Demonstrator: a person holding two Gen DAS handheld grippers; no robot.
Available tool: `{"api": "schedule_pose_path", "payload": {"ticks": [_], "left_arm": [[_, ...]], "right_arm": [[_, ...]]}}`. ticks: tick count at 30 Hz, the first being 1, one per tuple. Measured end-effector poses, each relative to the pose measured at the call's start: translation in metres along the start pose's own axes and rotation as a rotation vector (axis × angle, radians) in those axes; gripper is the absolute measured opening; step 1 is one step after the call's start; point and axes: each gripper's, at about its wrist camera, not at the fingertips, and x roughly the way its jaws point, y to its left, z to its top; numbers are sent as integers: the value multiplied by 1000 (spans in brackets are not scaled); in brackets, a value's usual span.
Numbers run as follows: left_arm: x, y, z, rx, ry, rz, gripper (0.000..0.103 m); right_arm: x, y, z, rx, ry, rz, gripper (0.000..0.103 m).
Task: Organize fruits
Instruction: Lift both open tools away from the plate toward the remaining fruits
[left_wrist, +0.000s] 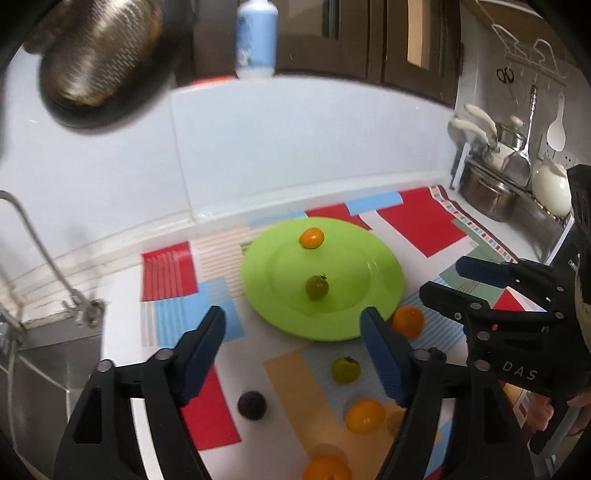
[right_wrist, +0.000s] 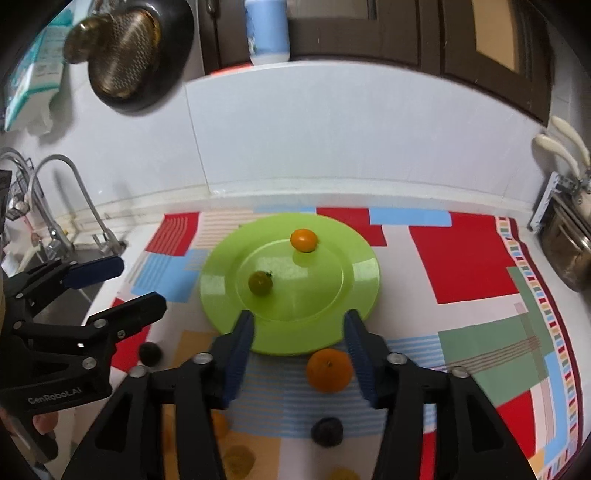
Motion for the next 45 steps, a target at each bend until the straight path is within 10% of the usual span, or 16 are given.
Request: {"api": "schedule_pose_path", "payload": {"ticks": [21,45], "left_arm": [[-82,-10,-73,-64,-52,116,96],[-42,-21,-123,0,30,64,90]], "right_arm": [[-73,30,-50,-89,-104,-21,75],[-37,36,-108,-82,58,62,74]]}}
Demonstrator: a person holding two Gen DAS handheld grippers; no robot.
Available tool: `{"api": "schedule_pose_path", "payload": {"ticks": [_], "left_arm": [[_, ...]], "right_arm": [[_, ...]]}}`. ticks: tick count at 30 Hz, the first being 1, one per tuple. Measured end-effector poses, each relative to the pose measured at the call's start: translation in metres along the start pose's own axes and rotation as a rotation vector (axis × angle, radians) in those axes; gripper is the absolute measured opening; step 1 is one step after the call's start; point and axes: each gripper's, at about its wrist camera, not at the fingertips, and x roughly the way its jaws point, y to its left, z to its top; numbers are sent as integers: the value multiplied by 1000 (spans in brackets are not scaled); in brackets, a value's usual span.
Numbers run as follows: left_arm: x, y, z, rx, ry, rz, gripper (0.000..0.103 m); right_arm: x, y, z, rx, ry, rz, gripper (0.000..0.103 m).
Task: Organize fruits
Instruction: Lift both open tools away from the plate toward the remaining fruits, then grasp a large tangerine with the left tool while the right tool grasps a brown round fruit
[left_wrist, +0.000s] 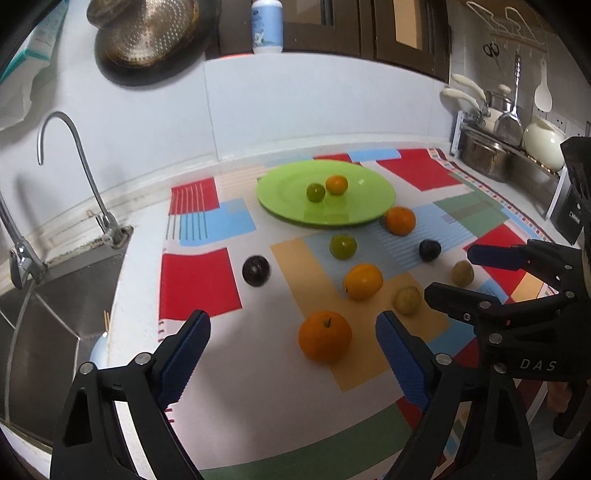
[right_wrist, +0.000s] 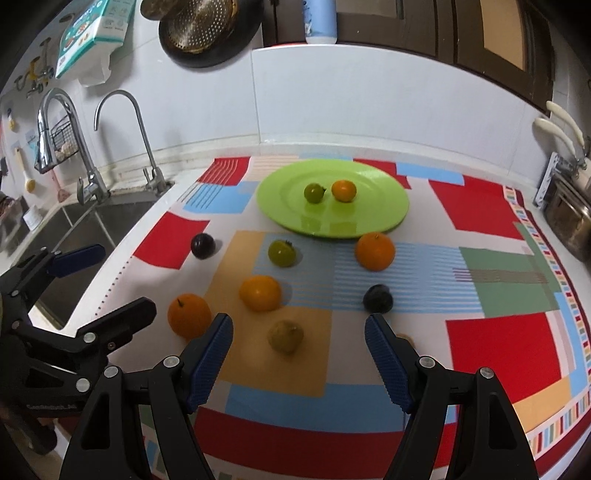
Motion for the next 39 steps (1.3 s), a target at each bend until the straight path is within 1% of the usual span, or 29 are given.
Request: {"api": "schedule_pose_path", "payload": {"ticks": [5,7,10,12,16,19,21,23,28,30,32,35,39], "left_arm": [[9,-3,-5,15,22,-12,83],[13,-5,-7,25,29,-17,81],[19,-7,-9,29,45,-32,78],[22,-8,-9,27,53,-43,77],[31,-7,-10,15,70,-58,70],[35,-6,-10,14,79,-73,65],[38,-7,-10,17,84,-83,64],[40,-6,-11,14,90,-92,58],[45,-4,-9,-6,105,-120,53],[47,-3,-9,-10,111,-132,49],[48,-4,-9,-14,119,-146,45],[49,-4,-9,-18,127,-161,41],[49,-4,-9,-21,129,-163,41]], "right_arm": [[6,2,-5,-13,9,-4,73],[7,3,-7,-23,4,-10,71],[8,4,-10,-32,2,-11,70],[11,4,-11,-33,9,-10,66],[19,3,-12,-17,25,4,62],[26,0,-13,0,44,25,56],[30,-1,-14,11,52,36,54],[33,0,-14,14,57,38,52],[39,1,-14,16,71,46,47],[42,1,-14,23,79,54,45],[44,1,-13,26,86,59,40],[46,1,-13,23,92,57,37],[48,1,-12,28,96,68,31]]}}
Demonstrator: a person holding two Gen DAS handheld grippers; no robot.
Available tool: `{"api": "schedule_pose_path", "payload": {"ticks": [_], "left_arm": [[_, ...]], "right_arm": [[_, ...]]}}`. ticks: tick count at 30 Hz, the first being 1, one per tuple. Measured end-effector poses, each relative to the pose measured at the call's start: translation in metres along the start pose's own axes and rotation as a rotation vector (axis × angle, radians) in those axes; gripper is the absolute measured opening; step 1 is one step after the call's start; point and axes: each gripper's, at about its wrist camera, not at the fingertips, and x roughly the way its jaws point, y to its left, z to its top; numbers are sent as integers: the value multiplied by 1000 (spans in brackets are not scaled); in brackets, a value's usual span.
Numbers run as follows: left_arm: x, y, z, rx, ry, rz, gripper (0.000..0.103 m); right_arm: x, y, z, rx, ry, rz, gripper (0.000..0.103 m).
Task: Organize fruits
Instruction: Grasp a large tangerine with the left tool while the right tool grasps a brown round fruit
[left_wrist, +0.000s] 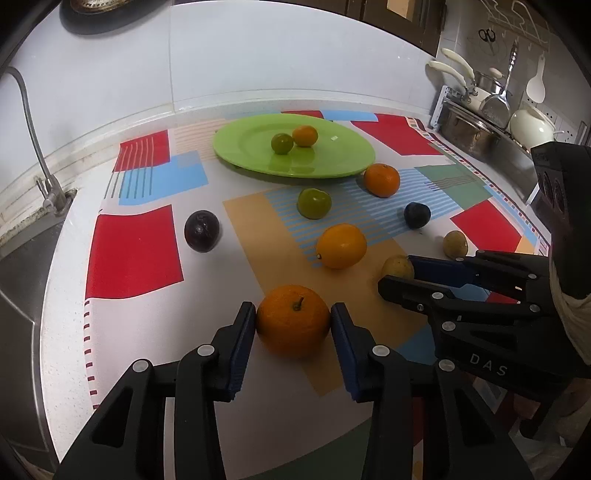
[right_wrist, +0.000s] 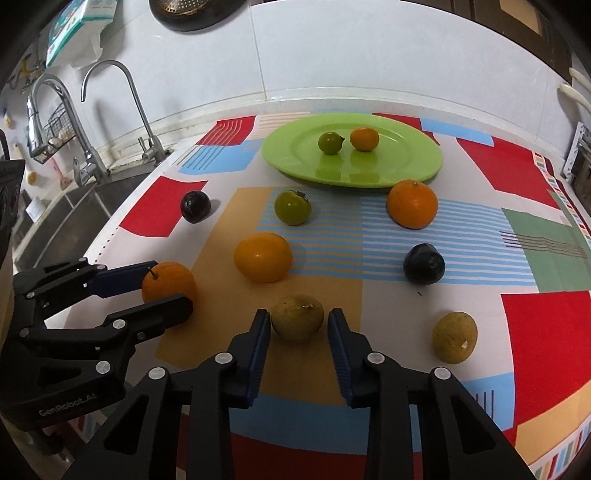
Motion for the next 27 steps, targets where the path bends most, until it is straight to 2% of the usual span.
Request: {"api": "schedule_pose_path", "payload": {"ticks": [9,19,27], "left_arm": [[-8,0,1,-3,-8,9,41],[-33,-2,9,-18,-44,33,41],[-57,-4,23,-13,-103,52,41]], "right_arm": [[-8,5,2,-7,-16,9,30],[-29,11,12,-36,-63,25,30],[-52,13,25,-45,-112,46,30]]}}
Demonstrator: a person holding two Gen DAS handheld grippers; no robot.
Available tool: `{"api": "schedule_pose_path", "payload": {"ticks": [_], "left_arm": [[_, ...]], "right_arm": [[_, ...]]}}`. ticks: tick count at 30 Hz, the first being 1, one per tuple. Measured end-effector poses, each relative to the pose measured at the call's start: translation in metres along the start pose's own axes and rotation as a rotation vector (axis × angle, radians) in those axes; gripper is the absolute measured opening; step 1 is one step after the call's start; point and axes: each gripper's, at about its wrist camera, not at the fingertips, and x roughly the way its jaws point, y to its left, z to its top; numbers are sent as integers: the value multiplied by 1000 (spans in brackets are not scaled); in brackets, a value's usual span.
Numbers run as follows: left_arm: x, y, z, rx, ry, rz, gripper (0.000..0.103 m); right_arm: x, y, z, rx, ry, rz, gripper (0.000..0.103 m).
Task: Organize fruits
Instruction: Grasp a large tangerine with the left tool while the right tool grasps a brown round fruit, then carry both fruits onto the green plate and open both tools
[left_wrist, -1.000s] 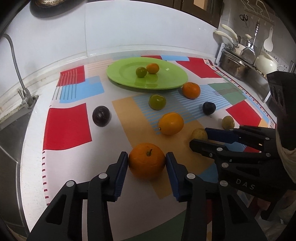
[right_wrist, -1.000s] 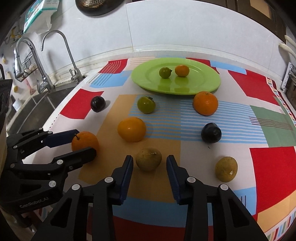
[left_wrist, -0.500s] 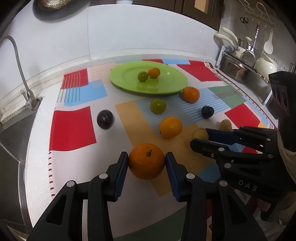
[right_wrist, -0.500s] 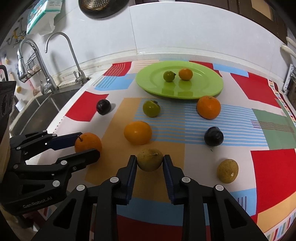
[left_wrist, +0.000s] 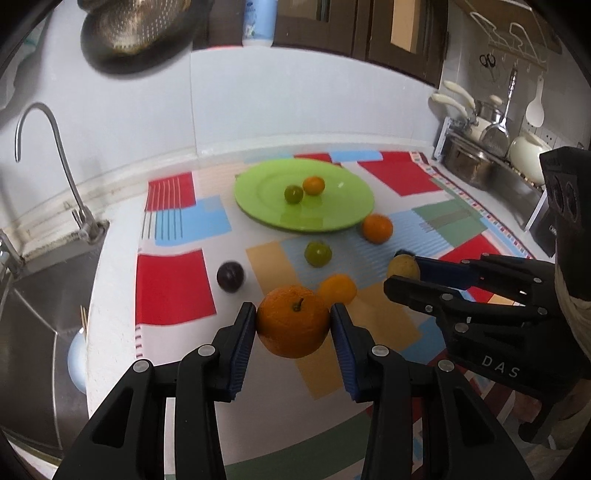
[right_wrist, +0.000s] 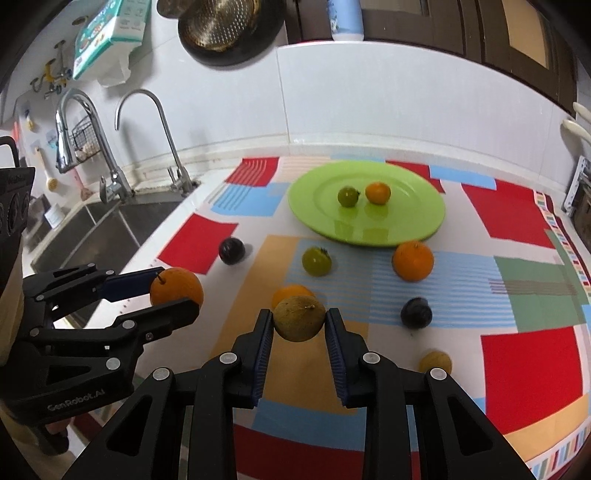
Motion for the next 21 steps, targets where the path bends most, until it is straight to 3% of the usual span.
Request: {"api": "schedule_pose_path", "payload": {"ticks": [11,21], "left_arm": [[-9,-8,35,35,-73,-4,41],[5,-5,74,64,-100,-9,41]], "right_arm": [[-20,-6,27,-17,-83,-11,30],[-15,-22,63,-9,-122,-24,30]]}}
